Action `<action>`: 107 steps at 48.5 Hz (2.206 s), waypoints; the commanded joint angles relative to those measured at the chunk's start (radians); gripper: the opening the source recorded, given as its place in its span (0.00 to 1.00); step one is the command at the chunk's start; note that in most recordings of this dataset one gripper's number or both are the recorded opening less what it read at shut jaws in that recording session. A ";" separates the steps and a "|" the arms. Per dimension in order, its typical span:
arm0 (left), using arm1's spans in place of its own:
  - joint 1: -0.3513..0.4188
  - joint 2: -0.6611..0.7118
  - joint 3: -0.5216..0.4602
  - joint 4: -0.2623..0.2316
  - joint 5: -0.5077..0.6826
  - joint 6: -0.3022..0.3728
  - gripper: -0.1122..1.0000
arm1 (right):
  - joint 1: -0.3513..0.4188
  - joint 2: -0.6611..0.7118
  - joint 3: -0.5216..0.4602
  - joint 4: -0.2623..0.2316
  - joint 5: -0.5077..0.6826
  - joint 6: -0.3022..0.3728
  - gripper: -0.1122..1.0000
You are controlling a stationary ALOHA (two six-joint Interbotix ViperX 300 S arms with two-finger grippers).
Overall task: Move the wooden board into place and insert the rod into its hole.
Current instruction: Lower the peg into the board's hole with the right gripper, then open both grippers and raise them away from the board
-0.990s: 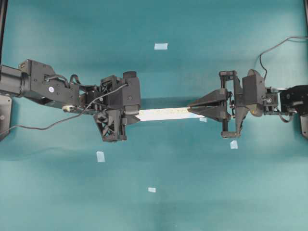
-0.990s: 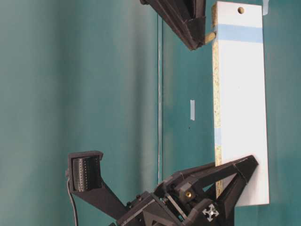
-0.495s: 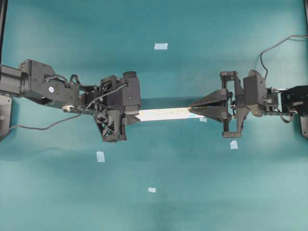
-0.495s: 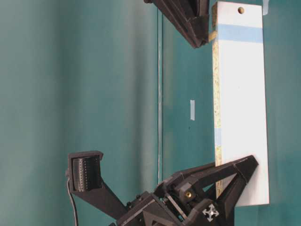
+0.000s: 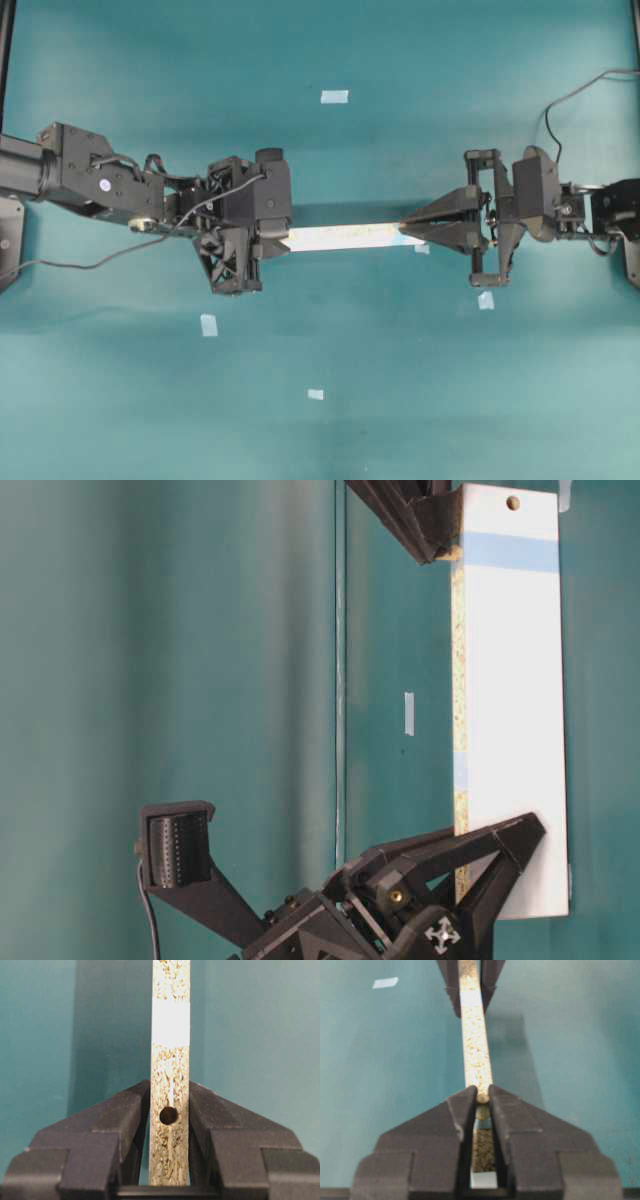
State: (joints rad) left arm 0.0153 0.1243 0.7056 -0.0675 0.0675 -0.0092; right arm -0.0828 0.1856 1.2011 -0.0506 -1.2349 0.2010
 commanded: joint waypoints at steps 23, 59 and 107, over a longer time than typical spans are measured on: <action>-0.002 -0.028 -0.006 0.002 0.021 -0.005 0.29 | 0.000 -0.043 -0.031 0.003 0.282 0.008 0.20; -0.002 -0.025 -0.008 0.002 0.025 0.000 0.29 | 0.018 -0.167 -0.066 -0.021 0.549 0.031 0.20; -0.002 -0.017 -0.008 0.002 0.025 0.005 0.30 | 0.018 -0.330 -0.133 -0.021 0.733 0.021 0.79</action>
State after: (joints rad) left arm 0.0153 0.1227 0.7056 -0.0660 0.0905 -0.0077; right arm -0.0644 -0.1258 1.0769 -0.0706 -0.5031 0.2224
